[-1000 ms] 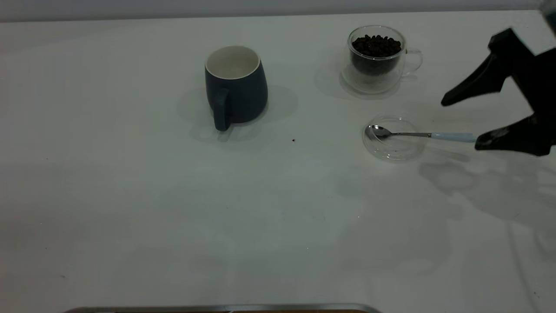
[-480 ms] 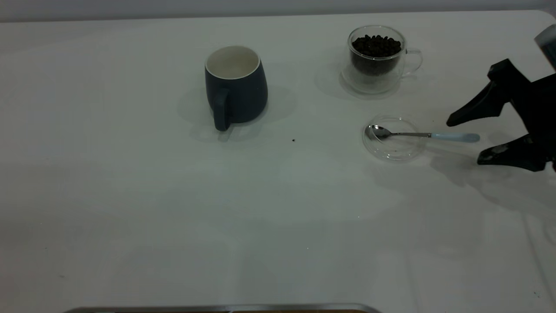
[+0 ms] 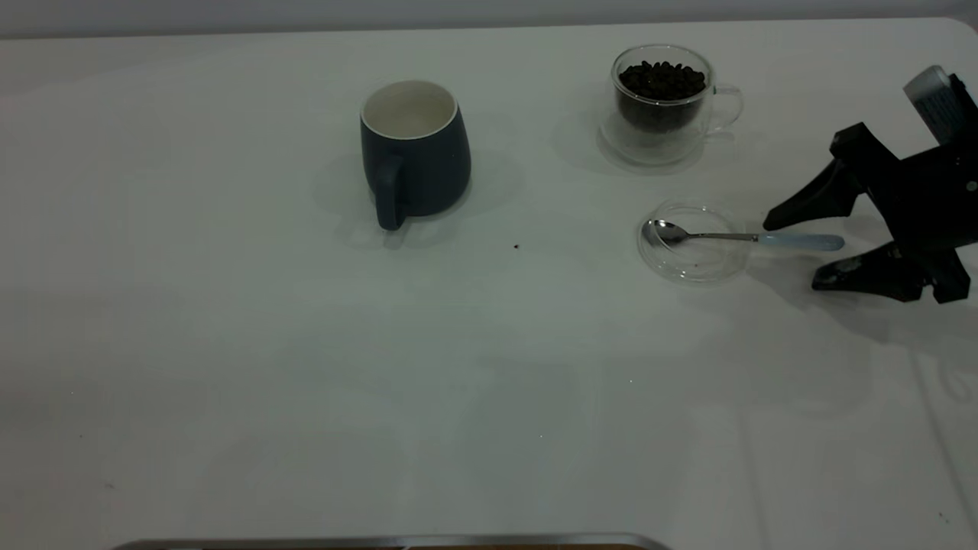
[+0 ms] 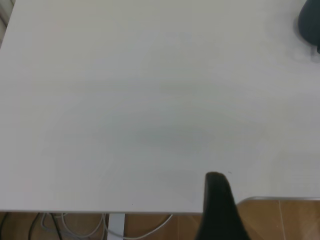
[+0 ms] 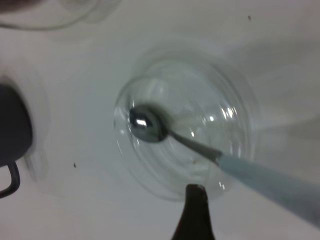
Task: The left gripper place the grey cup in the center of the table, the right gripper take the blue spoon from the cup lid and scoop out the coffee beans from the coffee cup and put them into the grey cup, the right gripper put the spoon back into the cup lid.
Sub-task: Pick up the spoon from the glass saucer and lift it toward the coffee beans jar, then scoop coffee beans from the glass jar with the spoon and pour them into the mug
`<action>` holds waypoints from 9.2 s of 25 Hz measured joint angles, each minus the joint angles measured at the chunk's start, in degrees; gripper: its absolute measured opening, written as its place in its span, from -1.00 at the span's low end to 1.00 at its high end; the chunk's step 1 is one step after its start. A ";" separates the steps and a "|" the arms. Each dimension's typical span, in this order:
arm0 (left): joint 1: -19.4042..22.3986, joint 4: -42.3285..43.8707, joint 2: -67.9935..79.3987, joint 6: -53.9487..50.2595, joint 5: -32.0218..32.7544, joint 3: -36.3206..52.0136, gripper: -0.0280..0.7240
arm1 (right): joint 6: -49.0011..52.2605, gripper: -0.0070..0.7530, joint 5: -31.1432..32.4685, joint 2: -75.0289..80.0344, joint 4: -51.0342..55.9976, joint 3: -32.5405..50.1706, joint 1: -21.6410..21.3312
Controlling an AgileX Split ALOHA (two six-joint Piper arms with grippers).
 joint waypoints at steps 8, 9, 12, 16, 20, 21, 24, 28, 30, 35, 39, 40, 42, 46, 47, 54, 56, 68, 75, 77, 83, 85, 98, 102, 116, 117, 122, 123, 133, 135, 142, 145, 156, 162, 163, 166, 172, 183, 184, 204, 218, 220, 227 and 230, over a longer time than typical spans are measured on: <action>0.00 0.00 0.00 0.00 0.00 0.00 0.58 | -1.89 0.72 0.47 1.85 0.00 -1.78 0.00; 0.00 0.00 0.00 0.00 0.00 0.00 0.58 | -2.21 0.69 0.47 2.07 0.00 -1.78 0.00; 0.00 0.00 0.00 0.00 0.00 0.00 0.58 | -3.16 0.62 0.53 2.69 0.00 -1.78 0.00; 0.00 0.00 0.00 0.00 0.00 0.00 0.58 | -3.91 0.58 1.70 2.93 0.00 -2.76 0.00; 0.00 0.00 0.00 0.00 0.00 0.00 0.58 | -4.40 0.57 3.16 2.93 0.00 -3.45 0.00; 0.00 0.00 0.00 0.00 0.00 0.00 0.58 | -4.45 0.57 3.37 2.93 0.00 -3.45 0.00; 0.00 0.00 0.00 0.00 0.00 0.00 0.58 | -4.34 0.52 3.77 2.93 0.00 -3.47 0.00; 0.00 0.00 0.00 -0.08 0.00 0.00 0.58 | -3.94 0.26 4.57 2.93 0.00 -3.47 0.00; 0.00 0.00 0.00 -0.09 0.00 0.00 0.58 | -3.94 0.06 4.62 2.93 0.00 -3.47 0.00; 0.00 0.00 0.00 -0.09 0.00 0.00 0.58 | -3.88 -0.41 6.36 2.87 0.00 -3.47 0.00; 0.00 0.00 0.00 -0.09 0.00 0.00 0.58 | -3.72 -0.62 9.41 2.49 -1.17 -3.47 -0.46; 0.00 0.00 0.00 -0.09 0.00 0.00 0.58 | -3.31 -0.65 9.82 2.16 -2.23 -3.47 -0.81; 0.00 0.00 0.00 -0.09 0.00 0.00 0.58 | -1.93 -0.68 9.64 1.21 -4.93 -3.47 -1.40; 0.00 0.00 0.00 -0.09 0.00 0.00 0.58 | 2.13 -0.71 8.46 -1.92 -11.92 -3.47 -2.49; 0.00 0.00 0.00 -0.09 0.00 0.00 0.58 | 3.27 -0.71 8.19 -2.98 -13.63 -3.47 -2.63; 0.00 0.00 0.00 -0.09 0.00 0.00 0.58 | 7.22 -0.71 9.37 -10.27 -18.99 -3.37 -2.80; 0.00 0.00 0.00 -0.09 0.00 0.00 0.58 | 7.22 -0.71 9.79 -12.30 -18.91 -3.20 -2.80; 0.00 0.00 0.00 0.05 0.00 0.00 0.58 | -2.20 -0.71 9.43 -15.22 -13.89 -12.69 -2.80; 0.00 -0.02 0.00 0.05 0.00 0.00 0.58 | -4.46 -0.71 1.48 -14.31 -17.98 -17.97 0.75; 0.00 -0.02 0.00 0.05 0.00 0.00 0.58 | -5.10 -0.71 0.15 -12.65 -18.14 -19.01 1.98; 0.00 -0.02 0.00 0.05 0.00 0.00 0.58 | -5.51 -0.71 0.90 -5.98 -18.45 -24.13 2.85; 0.00 -0.02 0.00 0.05 0.00 0.00 0.58 | -5.45 -0.71 1.62 -4.38 -18.40 -25.68 2.85; 0.00 -0.02 0.00 -0.12 0.00 0.00 0.58 | 1.43 -0.71 6.64 -0.68 -16.28 -27.08 2.85; 0.00 -0.02 0.00 -0.12 0.00 0.00 0.58 | 4.23 -0.71 8.00 -0.68 -16.23 -27.08 2.46; 0.00 -0.02 0.00 -0.12 0.00 0.00 0.58 | 7.62 -0.71 16.07 2.54 -13.14 -27.08 -1.94; 0.00 -0.02 0.00 -0.12 0.00 0.00 0.58 | 7.62 -0.71 16.87 2.90 -12.61 -27.08 -2.32; 0.00 -0.02 0.00 -0.12 0.00 0.00 0.58 | 8.56 -0.71 19.86 4.27 -11.39 -27.28 -3.63; 0.00 -0.02 0.00 -0.12 0.00 0.00 0.58 | 8.92 -0.71 19.92 4.40 -11.40 -27.28 -3.63; 0.00 -0.07 0.00 0.04 0.00 0.00 0.58 | 6.06 -0.71 15.95 4.75 -10.05 -27.28 -3.69; 0.00 -0.07 0.00 0.04 0.00 0.00 0.58 | 5.70 -0.71 15.75 4.75 -10.44 -27.28 -3.69; 0.00 -0.07 0.00 0.04 0.00 0.00 0.58 | 7.24 -0.71 17.09 4.75 -12.73 -27.39 -3.51; 0.00 -0.07 0.00 0.04 0.00 0.00 0.58 | 8.52 -0.71 18.76 4.75 -12.94 -27.45 -3.46; 0.00 -0.07 0.00 0.04 0.00 0.00 0.58 | 12.56 -0.71 19.06 4.75 -13.29 -27.45 -3.46; 0.00 -0.07 0.00 -0.01 0.00 0.00 0.58 | 12.12 -0.71 16.44 4.75 -13.29 -27.45 -3.46; 0.00 -0.07 0.00 -0.01 0.00 0.00 0.58 | 12.12 -0.71 16.35 4.75 -13.29 -27.45 -3.46; 0.00 -0.07 0.00 -0.09 0.00 0.00 0.58 | 12.67 -0.71 16.46 4.75 -13.48 -27.45 -3.46; 0.00 -0.07 0.00 -0.09 0.00 0.00 0.58 | 16.90 -0.71 18.54 4.75 -15.00 -27.45 -3.46; 0.00 -0.07 0.00 -0.09 0.00 0.00 0.58 | 21.12 -0.71 19.41 4.76 -14.91 -27.45 -3.46; 0.00 -0.07 0.00 -0.09 0.00 0.00 0.58 | 21.17 -0.71 19.23 4.76 -14.80 -27.45 -3.46; 0.00 -0.07 0.00 0.00 0.00 0.00 0.58 | 21.36 -0.71 23.89 5.33 -10.47 -27.45 -5.39; 0.00 -0.13 0.00 0.00 0.00 0.00 0.58 | 20.25 -0.71 28.62 5.39 -8.00 -27.45 1.07; 0.00 -0.13 0.00 0.00 0.00 0.00 0.58 | 19.74 -0.71 28.78 5.39 -7.04 -27.45 2.93; 0.00 -0.13 0.00 0.00 0.00 0.00 0.58 | 18.80 -0.71 27.45 5.39 -3.24 -27.45 9.42; 0.00 -0.13 0.00 0.00 0.00 0.00 0.58 | 17.95 -0.71 25.81 5.39 -1.46 -27.45 12.00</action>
